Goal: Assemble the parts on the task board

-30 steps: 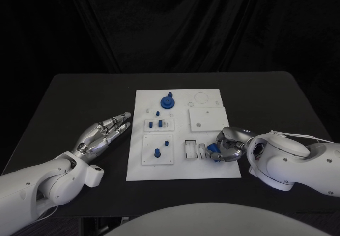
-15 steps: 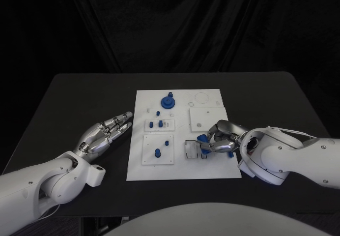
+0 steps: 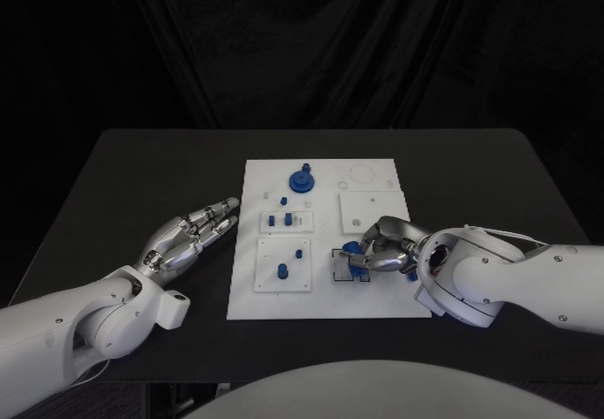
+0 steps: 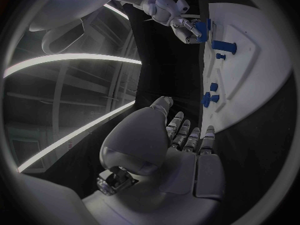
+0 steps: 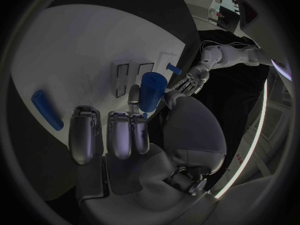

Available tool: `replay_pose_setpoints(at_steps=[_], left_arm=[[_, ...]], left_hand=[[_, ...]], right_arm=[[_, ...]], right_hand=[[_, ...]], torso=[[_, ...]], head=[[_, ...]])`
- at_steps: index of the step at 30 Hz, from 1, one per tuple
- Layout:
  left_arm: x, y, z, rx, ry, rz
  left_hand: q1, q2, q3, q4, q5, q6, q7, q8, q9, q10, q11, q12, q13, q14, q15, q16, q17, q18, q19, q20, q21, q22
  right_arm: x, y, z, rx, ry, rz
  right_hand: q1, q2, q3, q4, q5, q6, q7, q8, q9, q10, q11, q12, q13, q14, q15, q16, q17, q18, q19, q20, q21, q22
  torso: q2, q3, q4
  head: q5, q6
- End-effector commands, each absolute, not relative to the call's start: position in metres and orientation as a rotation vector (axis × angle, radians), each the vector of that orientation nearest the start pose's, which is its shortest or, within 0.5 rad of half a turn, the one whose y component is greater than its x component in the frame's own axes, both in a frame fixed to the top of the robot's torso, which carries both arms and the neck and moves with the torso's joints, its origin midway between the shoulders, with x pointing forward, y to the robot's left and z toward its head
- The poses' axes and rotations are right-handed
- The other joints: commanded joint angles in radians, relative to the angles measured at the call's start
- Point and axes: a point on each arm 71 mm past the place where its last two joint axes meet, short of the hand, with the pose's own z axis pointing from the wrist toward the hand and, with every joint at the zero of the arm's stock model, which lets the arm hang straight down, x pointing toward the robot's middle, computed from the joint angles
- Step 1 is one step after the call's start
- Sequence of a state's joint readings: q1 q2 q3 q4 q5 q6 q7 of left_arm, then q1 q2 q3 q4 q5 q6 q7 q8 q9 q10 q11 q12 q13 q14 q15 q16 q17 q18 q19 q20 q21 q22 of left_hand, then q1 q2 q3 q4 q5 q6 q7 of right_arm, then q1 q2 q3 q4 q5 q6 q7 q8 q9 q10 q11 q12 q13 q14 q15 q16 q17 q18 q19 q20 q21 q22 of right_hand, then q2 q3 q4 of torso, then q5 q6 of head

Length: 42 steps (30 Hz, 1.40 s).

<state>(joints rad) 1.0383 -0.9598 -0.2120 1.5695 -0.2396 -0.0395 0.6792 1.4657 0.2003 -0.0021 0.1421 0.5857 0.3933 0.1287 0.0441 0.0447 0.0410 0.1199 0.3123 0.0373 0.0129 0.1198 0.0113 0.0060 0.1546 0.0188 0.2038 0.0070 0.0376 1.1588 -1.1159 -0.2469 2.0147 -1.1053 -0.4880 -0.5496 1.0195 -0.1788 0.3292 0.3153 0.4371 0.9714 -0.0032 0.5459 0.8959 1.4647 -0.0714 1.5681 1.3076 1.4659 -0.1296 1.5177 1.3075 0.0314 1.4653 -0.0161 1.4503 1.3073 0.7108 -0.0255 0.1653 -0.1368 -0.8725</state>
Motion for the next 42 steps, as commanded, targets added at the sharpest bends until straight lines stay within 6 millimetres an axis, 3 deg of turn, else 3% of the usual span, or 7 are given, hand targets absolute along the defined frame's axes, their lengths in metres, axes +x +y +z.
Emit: replay_pose_setpoints(at_steps=[1, 6, 16, 28, 29, 35, 42], left_arm=[[0.4, 0.236, -0.27, -0.815, 1.467, -1.868], [0.4, 0.235, -0.27, -0.815, 1.468, -1.869], [0.4, 0.235, -0.271, -0.816, 1.472, -1.872], [0.401, 0.235, -0.271, -0.817, 1.474, -1.872], [0.401, 0.235, -0.271, -0.817, 1.475, -1.872], [0.401, 0.235, -0.272, -0.818, 1.476, -1.87], [0.401, 0.237, -0.272, -0.819, 1.475, -1.868]], left_hand=[[0.009, 0.0, 0.006, -0.003, -0.001, -0.005, 0.005, -0.001, -0.001, 0.001, 0.005, -0.005, 0.0, 0.0, 0.006, 0.007, 0.001, 0.001, 0.0, 0.007, 0.006, 0.001], [0.009, 0.0, 0.008, -0.002, -0.001, -0.007, 0.005, -0.002, -0.001, 0.001, 0.007, -0.006, 0.0, 0.0, 0.007, 0.007, 0.002, 0.001, 0.001, 0.008, 0.006, 0.001], [0.01, 0.001, 0.01, -0.001, -0.001, -0.008, 0.006, -0.002, -0.002, 0.002, 0.009, -0.001, 0.0, 0.001, 0.009, 0.008, 0.002, 0.001, 0.001, 0.01, 0.007, 0.001], [0.01, 0.001, 0.012, -0.001, -0.001, -0.009, 0.006, -0.002, -0.002, 0.002, 0.01, 0.0, 0.0, 0.001, 0.011, 0.008, 0.002, 0.001, 0.001, 0.012, 0.007, 0.002], [0.01, 0.001, 0.012, -0.001, -0.001, -0.009, 0.006, -0.002, -0.002, 0.002, 0.01, 0.0, 0.0, 0.001, 0.011, 0.008, 0.002, 0.001, 0.001, 0.012, 0.007, 0.002], [0.01, 0.001, 0.012, -0.001, -0.001, -0.009, 0.006, -0.002, -0.002, 0.002, 0.01, 0.0, 0.0, 0.001, 0.011, 0.008, 0.002, 0.001, 0.001, 0.012, 0.007, 0.002], [0.01, 0.001, 0.013, -0.001, -0.001, -0.009, 0.007, -0.002, -0.002, 0.002, 0.011, 0.0, 0.001, 0.001, 0.012, 0.008, 0.002, 0.001, 0.001, 0.013, 0.007, 0.002]], right_arm=[[0.344, -0.22, -0.244, 0.47, 2.101, 0.526], [0.345, -0.219, -0.245, 0.452, 2.106, 0.518], [0.347, -0.219, -0.248, 0.419, 2.121, 0.481], [0.346, -0.22, -0.249, 0.408, 2.132, 0.46], [0.346, -0.221, -0.249, 0.411, 2.127, 0.462], [0.347, -0.223, -0.245, 0.427, 2.071, 0.504], [0.342, -0.231, -0.232, 0.457, 1.973, 0.564]], right_hand=[[-0.013, 0.015, 0.006, -0.022, -0.042, -0.004, 0.006, -0.01, -0.003, 0.106, 0.006, 0.003, 0.263, 0.085, 0.008, -0.007, 0.161, 0.002, 0.055, 0.006, -0.007, 0.219], [-0.056, 0.032, -0.045, -0.023, -0.04, -0.004, 0.012, -0.022, -0.006, 0.106, 0.011, 0.003, 0.263, 0.084, 0.012, -0.008, 0.158, 0.002, 0.054, 0.01, -0.01, 0.218], [-0.144, 0.063, -0.19, -0.019, -0.159, -0.015, 0.02, -0.05, -0.017, 0.106, 0.019, 0.003, 0.263, 0.081, 0.019, -0.017, 0.143, 0.006, 0.047, 0.017, -0.026, 0.213], [-0.169, 0.073, -0.258, -0.019, -0.234, -0.018, 0.025, -0.062, -0.024, 0.106, 0.023, 0.003, 0.263, 0.08, 0.023, -0.022, 0.135, 0.009, 0.043, 0.021, -0.038, 0.209], [-0.177, 0.089, -0.272, -0.02, -0.218, -0.019, 0.025, -0.064, -0.024, 0.106, 0.024, 0.003, 0.263, 0.079, 0.024, -0.023, 0.133, 0.009, 0.043, 0.021, -0.039, 0.209], [-0.192, 0.106, -0.305, -0.021, -0.224, -0.015, 0.025, -0.064, -0.024, 0.106, 0.024, 0.003, 0.263, 0.08, 0.024, -0.021, 0.136, 0.009, 0.044, 0.022, -0.038, 0.21], [-0.111, 0.131, -0.331, -0.023, -0.115, 0.0, 0.018, -0.054, -0.018, 0.106, 0.017, 0.003, 0.263, 0.084, 0.019, -0.011, 0.152, 0.005, 0.051, 0.017, -0.023, 0.215]], torso=[[0.0, -0.0002, 0.0004], [0.0, 0.0003, -0.0002], [0.0, 0.0006, -0.0008], [0.0, 0.0005, -0.0006], [0.0, 0.0006, -0.0007], [0.0, 0.0005, -0.0004], [-0.001, 0.0004, -0.0007]], head=[[-0.002, 0.0], [-0.001, 0.0], [0.001, 0.0], [0.003, 0.0], [0.003, 0.0], [0.004, 0.0], [0.006, 0.0]])
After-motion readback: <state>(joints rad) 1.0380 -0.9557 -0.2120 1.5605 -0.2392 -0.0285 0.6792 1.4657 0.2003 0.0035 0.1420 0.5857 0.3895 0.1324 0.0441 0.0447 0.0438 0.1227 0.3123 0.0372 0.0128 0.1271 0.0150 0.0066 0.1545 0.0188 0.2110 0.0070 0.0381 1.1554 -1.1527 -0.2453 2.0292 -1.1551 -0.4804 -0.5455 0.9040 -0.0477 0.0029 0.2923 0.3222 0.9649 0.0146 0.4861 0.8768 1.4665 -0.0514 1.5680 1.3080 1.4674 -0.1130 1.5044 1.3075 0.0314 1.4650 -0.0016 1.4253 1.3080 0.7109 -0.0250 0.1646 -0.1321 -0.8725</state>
